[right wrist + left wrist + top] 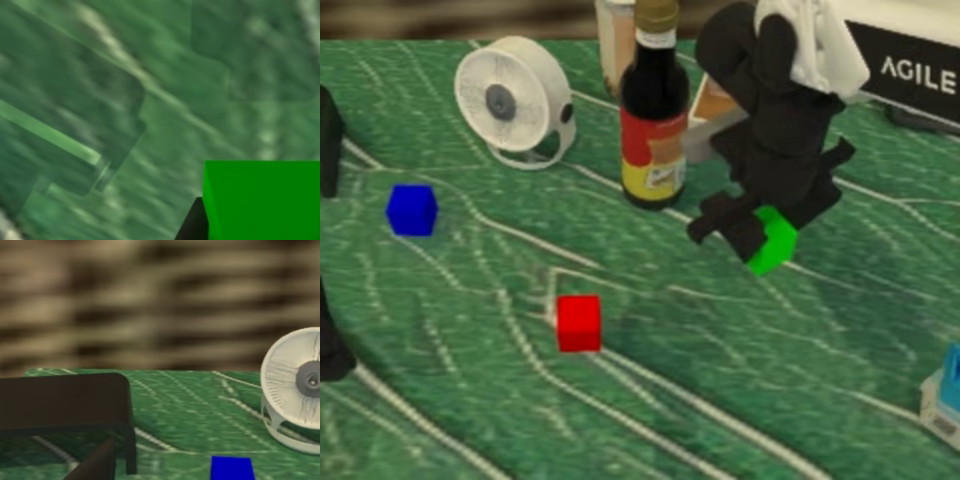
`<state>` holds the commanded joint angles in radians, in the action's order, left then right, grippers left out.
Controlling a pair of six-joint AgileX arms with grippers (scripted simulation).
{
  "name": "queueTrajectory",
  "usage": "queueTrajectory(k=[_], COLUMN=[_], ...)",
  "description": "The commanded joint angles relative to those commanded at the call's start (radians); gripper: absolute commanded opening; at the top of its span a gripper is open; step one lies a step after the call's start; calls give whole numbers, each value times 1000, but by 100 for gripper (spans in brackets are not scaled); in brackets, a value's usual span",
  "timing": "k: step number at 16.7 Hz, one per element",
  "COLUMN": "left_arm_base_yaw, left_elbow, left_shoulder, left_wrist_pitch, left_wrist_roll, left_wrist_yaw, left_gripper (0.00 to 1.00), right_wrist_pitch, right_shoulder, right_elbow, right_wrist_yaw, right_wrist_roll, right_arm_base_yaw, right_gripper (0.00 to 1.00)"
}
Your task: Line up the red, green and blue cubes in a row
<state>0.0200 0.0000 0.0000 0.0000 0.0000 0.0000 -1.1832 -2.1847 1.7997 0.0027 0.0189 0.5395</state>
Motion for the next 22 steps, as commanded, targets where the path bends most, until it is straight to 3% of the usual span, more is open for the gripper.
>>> queueTrajectory(k=[8, 11, 19, 22], left_arm_base_yaw=[0, 0, 0, 0], left_elbow=[0, 0, 0, 0], left_shoulder=[0, 0, 0, 0], left_wrist_pitch=[0, 0, 0, 0], left_wrist_roll=[0, 0, 0, 0], left_wrist_yaw=[0, 0, 0, 0], left_gripper=[100, 100, 100, 100], right_wrist_pitch=[-80, -92, -90, -18], right_shoulder=[-47, -45, -41, -53], right_elbow=[103, 129, 134, 75], right_wrist_yaw=[6, 8, 9, 10], right_wrist_roll=[-594, -745, -801, -801], right_arm_base_yaw=[168, 215, 230, 232], right_gripper=[0, 0, 0, 0])
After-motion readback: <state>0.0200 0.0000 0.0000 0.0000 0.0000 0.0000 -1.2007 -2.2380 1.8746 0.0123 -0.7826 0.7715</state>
